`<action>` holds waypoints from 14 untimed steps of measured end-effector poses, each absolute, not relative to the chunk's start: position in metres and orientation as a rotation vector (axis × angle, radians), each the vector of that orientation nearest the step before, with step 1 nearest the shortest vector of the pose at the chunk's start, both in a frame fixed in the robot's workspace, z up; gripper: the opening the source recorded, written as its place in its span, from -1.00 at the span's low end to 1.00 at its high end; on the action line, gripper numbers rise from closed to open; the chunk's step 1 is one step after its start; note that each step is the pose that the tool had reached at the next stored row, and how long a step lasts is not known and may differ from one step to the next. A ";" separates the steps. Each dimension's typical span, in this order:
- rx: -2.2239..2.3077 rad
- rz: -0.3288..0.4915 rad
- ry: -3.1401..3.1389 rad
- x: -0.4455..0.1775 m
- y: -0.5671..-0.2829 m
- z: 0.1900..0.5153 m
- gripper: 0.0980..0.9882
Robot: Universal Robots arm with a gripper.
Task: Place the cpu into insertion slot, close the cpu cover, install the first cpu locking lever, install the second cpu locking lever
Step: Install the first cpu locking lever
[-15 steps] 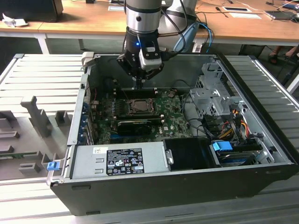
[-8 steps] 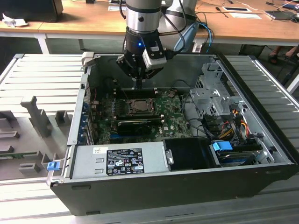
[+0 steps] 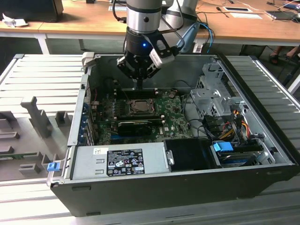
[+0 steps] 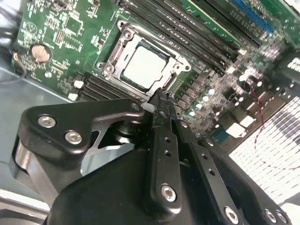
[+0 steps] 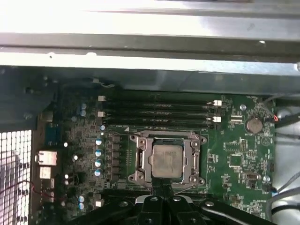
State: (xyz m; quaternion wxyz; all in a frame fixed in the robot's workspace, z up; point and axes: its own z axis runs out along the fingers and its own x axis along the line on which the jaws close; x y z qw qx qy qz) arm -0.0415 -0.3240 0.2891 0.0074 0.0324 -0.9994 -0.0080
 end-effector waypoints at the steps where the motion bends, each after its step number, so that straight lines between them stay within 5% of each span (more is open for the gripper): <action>1: 0.147 -0.025 -3.123 -0.042 -0.324 0.289 -0.98; 14: 0.268 -0.037 -3.136 -0.065 -0.324 0.288 -0.98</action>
